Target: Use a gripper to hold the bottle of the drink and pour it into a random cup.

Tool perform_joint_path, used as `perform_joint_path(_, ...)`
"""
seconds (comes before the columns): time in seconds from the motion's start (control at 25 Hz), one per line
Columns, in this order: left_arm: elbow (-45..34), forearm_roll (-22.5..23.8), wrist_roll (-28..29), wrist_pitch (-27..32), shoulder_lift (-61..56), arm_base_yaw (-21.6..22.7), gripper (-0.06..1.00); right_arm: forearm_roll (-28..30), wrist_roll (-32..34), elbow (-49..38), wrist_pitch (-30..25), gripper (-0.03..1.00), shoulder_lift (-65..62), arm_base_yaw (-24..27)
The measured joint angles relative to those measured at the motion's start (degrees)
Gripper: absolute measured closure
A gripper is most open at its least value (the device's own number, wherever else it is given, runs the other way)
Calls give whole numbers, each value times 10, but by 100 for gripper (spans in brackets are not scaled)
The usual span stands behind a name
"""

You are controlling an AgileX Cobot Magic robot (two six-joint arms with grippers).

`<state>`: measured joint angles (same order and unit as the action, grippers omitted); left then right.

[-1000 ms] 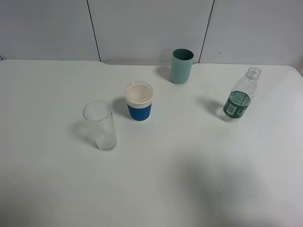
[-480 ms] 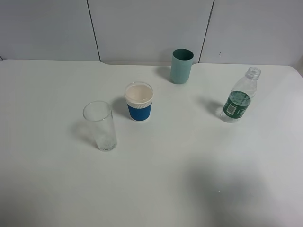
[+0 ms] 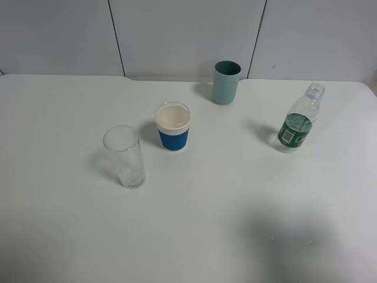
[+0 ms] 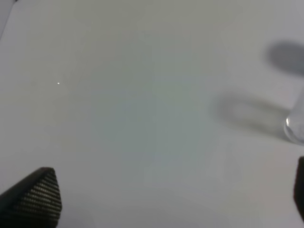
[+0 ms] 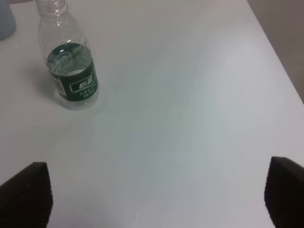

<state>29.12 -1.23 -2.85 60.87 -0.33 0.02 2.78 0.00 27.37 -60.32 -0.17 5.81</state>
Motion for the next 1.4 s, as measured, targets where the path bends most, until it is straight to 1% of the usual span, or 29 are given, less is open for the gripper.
perform_joint_path(0.28, 0, 0, 0, 0, 0, 0, -5, 18, 27, 0, -1, 9, 0, 0)
perform_joint_path(1.4, 0, 0, 0, 0, 0, 0, -5, 26, 39, 0, -1, 9, 0, 0)
